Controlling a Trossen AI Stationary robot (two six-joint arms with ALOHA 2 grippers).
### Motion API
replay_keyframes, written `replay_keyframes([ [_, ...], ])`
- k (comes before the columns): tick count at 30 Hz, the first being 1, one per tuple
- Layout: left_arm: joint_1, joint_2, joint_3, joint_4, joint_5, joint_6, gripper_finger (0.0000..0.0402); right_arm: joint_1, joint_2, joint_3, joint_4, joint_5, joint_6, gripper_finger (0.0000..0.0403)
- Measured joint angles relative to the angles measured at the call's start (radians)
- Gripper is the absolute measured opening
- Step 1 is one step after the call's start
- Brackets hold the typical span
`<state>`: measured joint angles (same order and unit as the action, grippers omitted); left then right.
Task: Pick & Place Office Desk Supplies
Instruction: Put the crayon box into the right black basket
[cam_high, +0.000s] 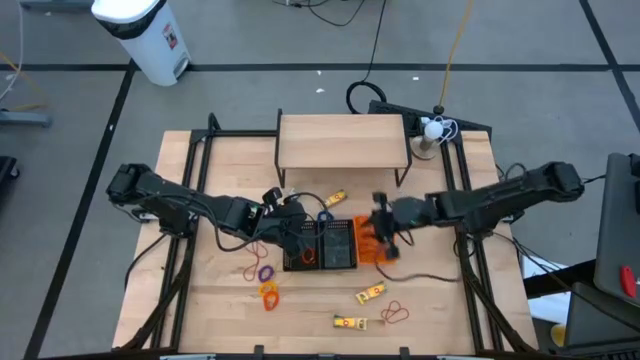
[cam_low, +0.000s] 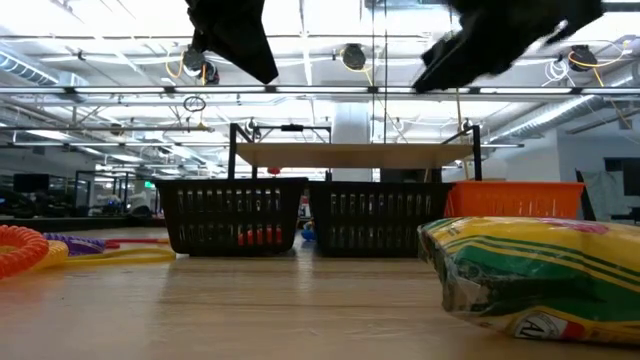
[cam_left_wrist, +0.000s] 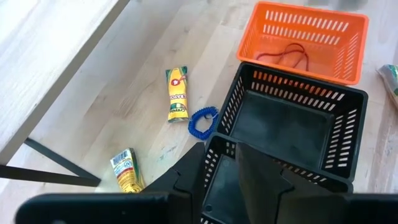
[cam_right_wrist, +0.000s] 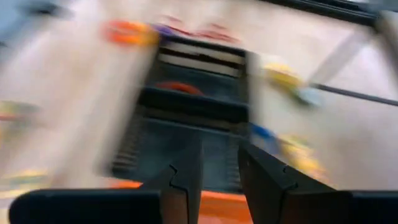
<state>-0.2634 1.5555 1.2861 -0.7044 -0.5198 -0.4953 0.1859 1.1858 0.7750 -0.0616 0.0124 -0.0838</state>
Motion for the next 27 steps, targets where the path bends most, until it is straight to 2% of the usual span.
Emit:
replay_keyframes([
  [4,0.002,0.000,0.000,0.003,0.000,0.007,0.0093,0.119,0.009,0.000,-0.008,-0.096,0.119,0.0089],
  [11,0.020,0.000,0.000,0.027,-0.001,0.042,0.0093,0.292,0.156,0.000,-0.004,-0.088,0.315,0.0089],
  [18,0.029,0.000,0.000,0.054,-0.001,0.037,0.0093,0.340,0.261,0.000,0.005,-0.091,0.443,0.0089],
  [24,0.023,0.000,0.000,0.071,0.024,0.015,0.0093,0.353,0.273,0.000,0.050,-0.089,0.457,0.0090],
  [27,0.013,0.000,0.000,0.070,0.030,0.001,0.0093,0.353,0.273,0.000,0.054,-0.088,0.457,0.0103],
])
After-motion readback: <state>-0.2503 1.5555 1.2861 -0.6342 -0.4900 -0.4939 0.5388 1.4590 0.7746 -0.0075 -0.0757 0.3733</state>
